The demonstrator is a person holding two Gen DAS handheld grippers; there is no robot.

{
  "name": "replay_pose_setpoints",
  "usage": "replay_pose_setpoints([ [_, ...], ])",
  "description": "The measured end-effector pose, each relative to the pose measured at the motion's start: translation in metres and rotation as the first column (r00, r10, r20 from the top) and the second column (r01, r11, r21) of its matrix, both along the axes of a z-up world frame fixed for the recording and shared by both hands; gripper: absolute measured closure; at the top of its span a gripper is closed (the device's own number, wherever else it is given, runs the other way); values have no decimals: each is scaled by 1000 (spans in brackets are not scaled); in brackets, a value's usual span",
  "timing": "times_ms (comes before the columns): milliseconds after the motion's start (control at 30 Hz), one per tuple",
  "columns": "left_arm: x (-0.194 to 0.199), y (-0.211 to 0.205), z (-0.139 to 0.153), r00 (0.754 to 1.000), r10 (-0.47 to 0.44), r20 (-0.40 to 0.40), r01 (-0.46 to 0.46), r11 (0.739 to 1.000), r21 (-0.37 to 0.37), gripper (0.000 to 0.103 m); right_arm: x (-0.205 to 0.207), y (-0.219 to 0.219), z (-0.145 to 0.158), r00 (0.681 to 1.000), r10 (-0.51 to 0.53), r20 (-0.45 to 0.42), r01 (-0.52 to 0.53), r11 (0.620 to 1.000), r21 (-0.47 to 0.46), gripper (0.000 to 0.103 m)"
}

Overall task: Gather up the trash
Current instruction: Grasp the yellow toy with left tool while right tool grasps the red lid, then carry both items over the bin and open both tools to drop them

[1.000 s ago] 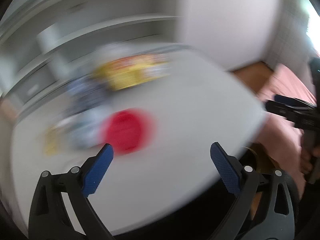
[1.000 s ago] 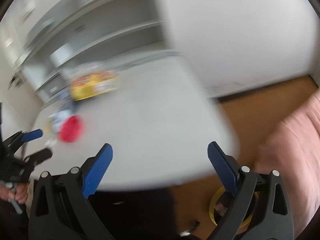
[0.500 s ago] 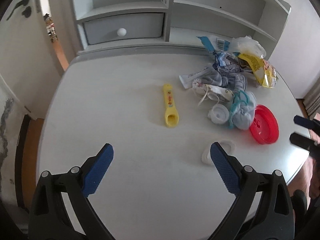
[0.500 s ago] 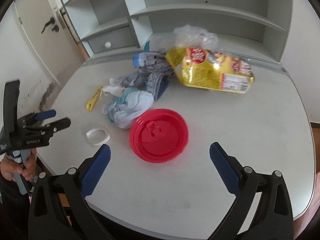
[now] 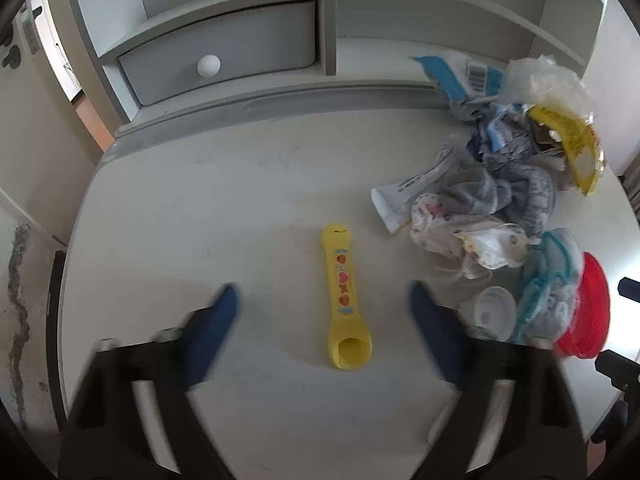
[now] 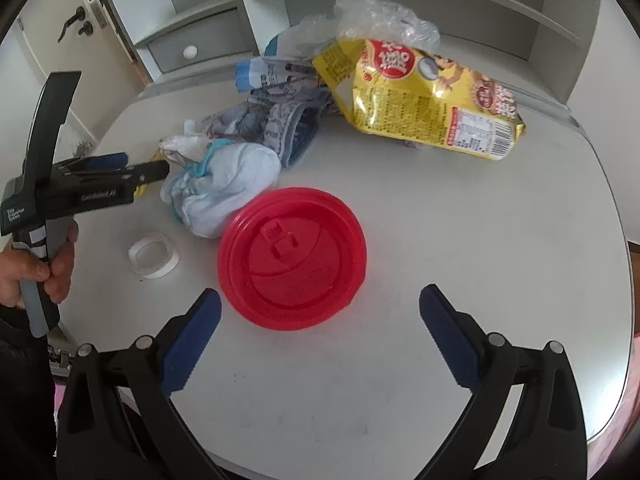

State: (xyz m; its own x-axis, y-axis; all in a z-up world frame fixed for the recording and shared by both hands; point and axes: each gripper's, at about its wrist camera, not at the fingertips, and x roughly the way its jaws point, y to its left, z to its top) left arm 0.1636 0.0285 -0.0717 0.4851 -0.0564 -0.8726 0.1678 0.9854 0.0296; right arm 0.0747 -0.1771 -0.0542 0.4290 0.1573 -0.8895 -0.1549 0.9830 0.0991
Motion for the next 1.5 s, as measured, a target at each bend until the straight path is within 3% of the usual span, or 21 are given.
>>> replay_pose_setpoints([
  [33,2,1,0,1000,2,10,-2,1000,0,37,1,1,-1,1000,7,-3,-7,1000,-1,7],
  [67,2,0,1,1000,3,17,-3,1000,0,52,3,4,-3,1000,15,-7,-15,1000,-7,7],
  [100,4,0,3,1000,10,22,-10,1000,0,77,4,5,-3,1000,20,-9,-20,1000,-12,7],
  [167,5,3,5,1000,23,6,-23,999,-35,90,5,7,-3,1000,30,-8,-30,999,-13,7],
  [233,5,7,7,999,35,2,-34,997,-63,91,6,10,-3,999,38,-8,-38,999,-11,7],
  [567,-24,7,28,999,34,41,-31,997,-65,91,16,24,-12,998,66,-10,-67,996,-66,7],
  [633,-31,2,33,999,23,49,-19,998,-66,91,16,25,-14,998,68,-4,-68,995,-68,23],
  [700,-39,-7,38,998,6,56,-3,998,-69,91,11,20,-11,999,54,10,-53,998,-46,25],
  [867,-58,-45,57,994,-62,87,70,994,-89,91,-14,-16,13,997,6,77,-4,1000,-27,25],
  [1033,-82,-120,77,968,-213,136,231,964,-130,91,-61,-99,40,976,-156,151,158,987,-5,25],
  [1133,-100,-186,82,928,-340,155,364,915,-173,91,-107,-170,47,935,-307,178,312,950,1,25],
  [1233,-124,-259,86,862,-476,173,505,838,-209,91,-156,-237,48,874,-449,186,455,890,12,25],
  [1333,-155,-333,86,775,-604,185,632,740,-230,91,-206,-294,39,792,-584,179,590,807,21,25],
  [1500,-212,-445,63,599,-781,176,793,550,-261,91,-288,-373,10,652,-746,132,749,661,39,24],
])
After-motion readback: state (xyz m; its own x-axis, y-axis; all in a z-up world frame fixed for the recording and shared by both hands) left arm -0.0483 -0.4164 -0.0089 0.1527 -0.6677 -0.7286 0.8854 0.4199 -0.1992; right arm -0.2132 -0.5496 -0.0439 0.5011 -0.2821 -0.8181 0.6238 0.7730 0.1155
